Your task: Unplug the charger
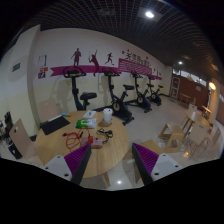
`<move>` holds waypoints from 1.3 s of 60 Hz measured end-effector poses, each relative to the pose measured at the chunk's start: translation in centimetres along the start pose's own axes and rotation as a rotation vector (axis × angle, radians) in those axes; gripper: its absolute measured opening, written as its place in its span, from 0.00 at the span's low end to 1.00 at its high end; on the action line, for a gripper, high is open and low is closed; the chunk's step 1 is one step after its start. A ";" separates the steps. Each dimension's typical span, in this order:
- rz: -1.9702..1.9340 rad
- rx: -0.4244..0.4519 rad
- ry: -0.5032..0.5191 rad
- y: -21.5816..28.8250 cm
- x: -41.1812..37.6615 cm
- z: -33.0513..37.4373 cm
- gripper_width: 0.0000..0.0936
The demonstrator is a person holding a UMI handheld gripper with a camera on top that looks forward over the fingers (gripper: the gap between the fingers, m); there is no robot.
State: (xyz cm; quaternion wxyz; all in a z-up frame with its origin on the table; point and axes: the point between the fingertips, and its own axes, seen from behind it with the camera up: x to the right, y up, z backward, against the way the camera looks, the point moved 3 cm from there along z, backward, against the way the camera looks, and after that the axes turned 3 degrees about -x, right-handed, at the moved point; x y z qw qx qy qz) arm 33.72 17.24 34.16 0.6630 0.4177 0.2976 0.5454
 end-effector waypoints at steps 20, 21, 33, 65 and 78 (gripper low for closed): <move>0.006 -0.004 0.039 -1.6 -1.7 -1.3 0.91; 0.006 -0.005 0.040 -1.8 -1.9 -1.5 0.91; 0.002 0.019 0.053 -3.7 -3.8 -5.1 0.92; 0.006 0.066 0.145 -10.5 -13.0 -23.3 0.91; -0.007 0.091 0.125 -10.7 -14.2 -31.2 0.92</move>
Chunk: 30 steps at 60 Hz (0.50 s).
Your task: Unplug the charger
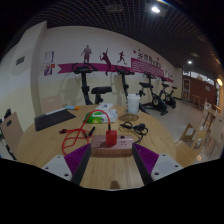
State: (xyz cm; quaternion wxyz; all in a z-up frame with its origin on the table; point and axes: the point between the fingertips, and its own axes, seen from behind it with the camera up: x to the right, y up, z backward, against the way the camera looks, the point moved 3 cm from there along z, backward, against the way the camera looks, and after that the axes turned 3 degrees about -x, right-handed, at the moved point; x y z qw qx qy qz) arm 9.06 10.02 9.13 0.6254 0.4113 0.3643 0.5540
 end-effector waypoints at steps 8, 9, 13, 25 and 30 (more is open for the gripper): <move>-0.011 0.008 -0.015 0.3 0.3 -5.0 0.92; -0.010 0.010 -0.017 0.3 0.3 -5.5 0.92; -0.004 0.021 -0.015 0.8 0.2 -7.8 0.92; 0.018 0.009 -0.003 1.0 -0.7 -12.3 0.91; 0.012 0.001 -0.002 1.0 -1.1 -13.3 0.91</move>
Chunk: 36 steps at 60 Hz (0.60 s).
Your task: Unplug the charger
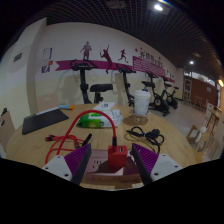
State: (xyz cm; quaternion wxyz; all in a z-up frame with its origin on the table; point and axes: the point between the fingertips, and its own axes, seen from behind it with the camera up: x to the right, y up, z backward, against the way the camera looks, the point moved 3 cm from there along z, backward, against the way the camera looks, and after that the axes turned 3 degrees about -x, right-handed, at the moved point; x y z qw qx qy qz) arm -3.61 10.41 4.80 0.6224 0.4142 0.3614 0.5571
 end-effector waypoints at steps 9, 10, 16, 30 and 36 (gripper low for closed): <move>-0.019 -0.004 -0.002 0.3 -0.4 -0.9 0.88; -0.019 -0.004 -0.003 0.3 -0.4 -0.9 0.87; -0.028 -0.034 -0.012 -0.1 -0.1 -1.3 0.60; -0.058 0.100 -0.109 7.0 3.4 1.6 0.18; -0.050 0.131 -0.105 11.9 5.5 3.1 0.18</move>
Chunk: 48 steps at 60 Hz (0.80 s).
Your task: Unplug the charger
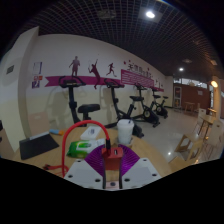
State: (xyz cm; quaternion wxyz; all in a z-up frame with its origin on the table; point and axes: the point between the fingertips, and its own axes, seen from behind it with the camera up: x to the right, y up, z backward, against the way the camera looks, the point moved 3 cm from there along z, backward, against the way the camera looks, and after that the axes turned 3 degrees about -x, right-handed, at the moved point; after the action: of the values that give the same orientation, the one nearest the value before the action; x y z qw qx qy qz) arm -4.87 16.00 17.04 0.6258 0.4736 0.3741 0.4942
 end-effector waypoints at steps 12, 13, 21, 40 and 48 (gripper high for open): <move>0.046 -0.093 -0.068 1.4 7.6 0.4 0.18; 0.049 -0.115 -0.072 1.5 8.1 0.0 0.19; 0.060 -0.245 -0.095 -3.0 11.7 -1.0 0.20; 0.090 -0.485 0.026 -13.2 11.7 -3.1 0.32; 0.104 -0.508 0.045 -13.4 11.9 -2.2 0.66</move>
State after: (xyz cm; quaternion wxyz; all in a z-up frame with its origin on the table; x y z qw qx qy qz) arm -0.63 27.26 3.58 0.6900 0.3087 0.2270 0.6141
